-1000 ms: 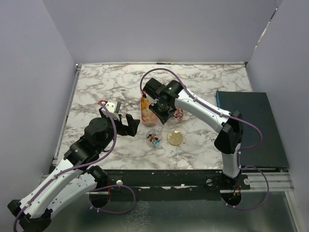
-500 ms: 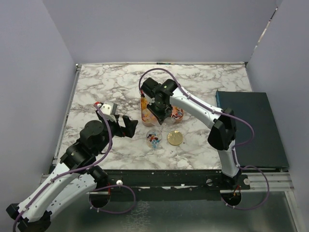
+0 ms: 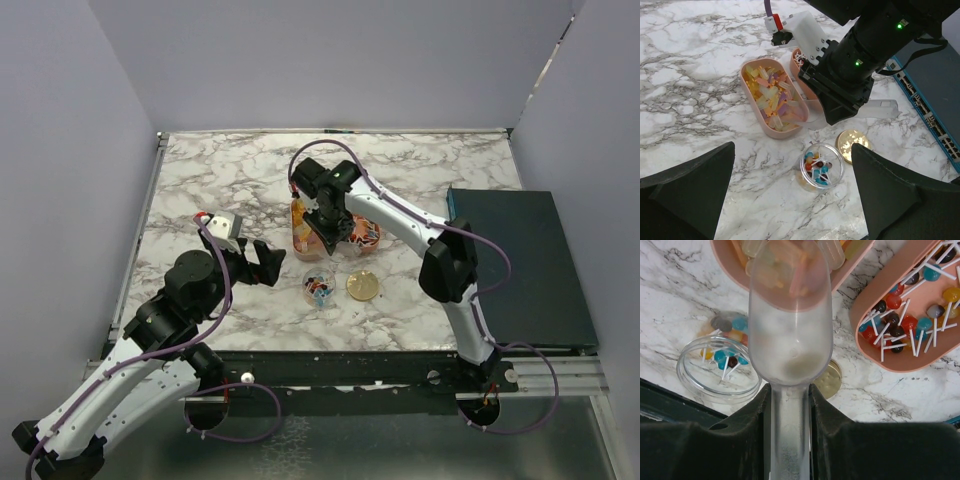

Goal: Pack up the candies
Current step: Scoop the fake candies from the storage box.

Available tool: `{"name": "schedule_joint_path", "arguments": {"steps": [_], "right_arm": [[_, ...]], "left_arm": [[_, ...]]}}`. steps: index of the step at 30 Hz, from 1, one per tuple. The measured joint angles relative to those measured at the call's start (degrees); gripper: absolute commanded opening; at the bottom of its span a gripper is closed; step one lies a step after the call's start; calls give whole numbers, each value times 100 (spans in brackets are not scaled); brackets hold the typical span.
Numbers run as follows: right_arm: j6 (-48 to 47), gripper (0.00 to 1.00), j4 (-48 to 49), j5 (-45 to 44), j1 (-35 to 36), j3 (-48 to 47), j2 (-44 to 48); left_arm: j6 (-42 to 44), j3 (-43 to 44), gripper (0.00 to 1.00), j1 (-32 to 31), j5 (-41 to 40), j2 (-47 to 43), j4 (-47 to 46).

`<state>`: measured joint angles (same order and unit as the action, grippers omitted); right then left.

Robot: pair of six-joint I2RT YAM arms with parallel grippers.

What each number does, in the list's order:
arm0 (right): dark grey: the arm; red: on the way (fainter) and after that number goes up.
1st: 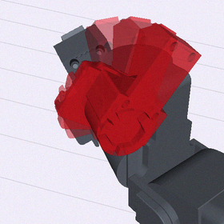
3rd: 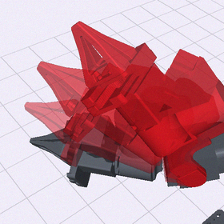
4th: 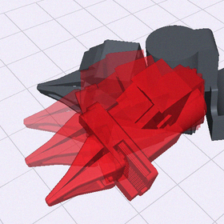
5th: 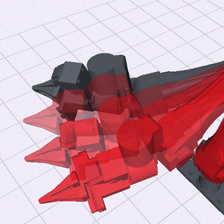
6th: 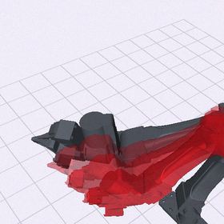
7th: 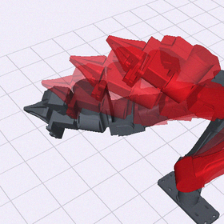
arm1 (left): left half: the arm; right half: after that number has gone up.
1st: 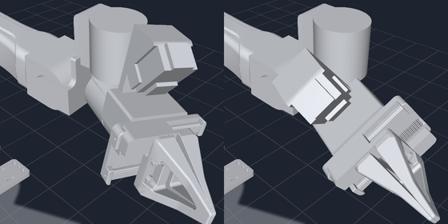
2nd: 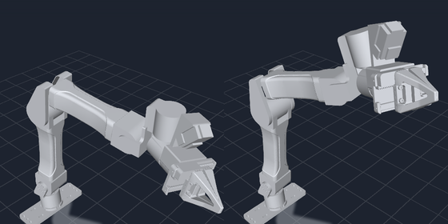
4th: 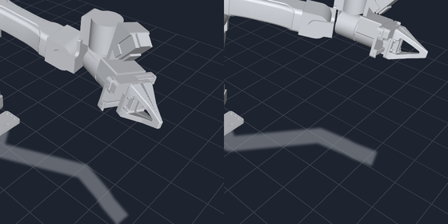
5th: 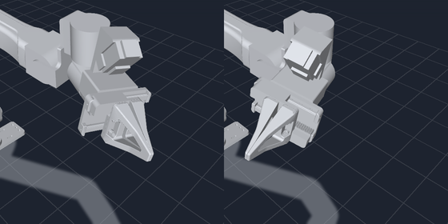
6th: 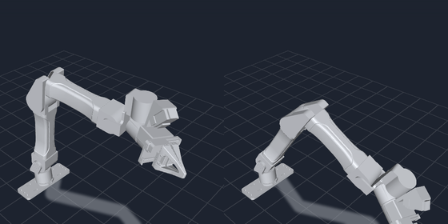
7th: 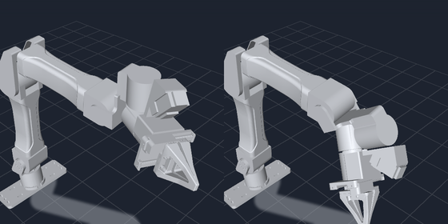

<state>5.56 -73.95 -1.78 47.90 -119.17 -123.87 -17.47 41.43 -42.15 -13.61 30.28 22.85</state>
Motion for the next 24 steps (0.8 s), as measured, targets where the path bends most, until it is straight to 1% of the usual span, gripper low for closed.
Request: {"name": "schedule_joint_path", "arguments": {"steps": [13,24], "right_arm": [[-7,0,125,15,-109,-498,-509],[-4,0,339,13,-142,-542,-804]], "left_arm": [[-7,0,99,-13,-79,20,0],[-7,0,99,-24,-107,111,2]]}}
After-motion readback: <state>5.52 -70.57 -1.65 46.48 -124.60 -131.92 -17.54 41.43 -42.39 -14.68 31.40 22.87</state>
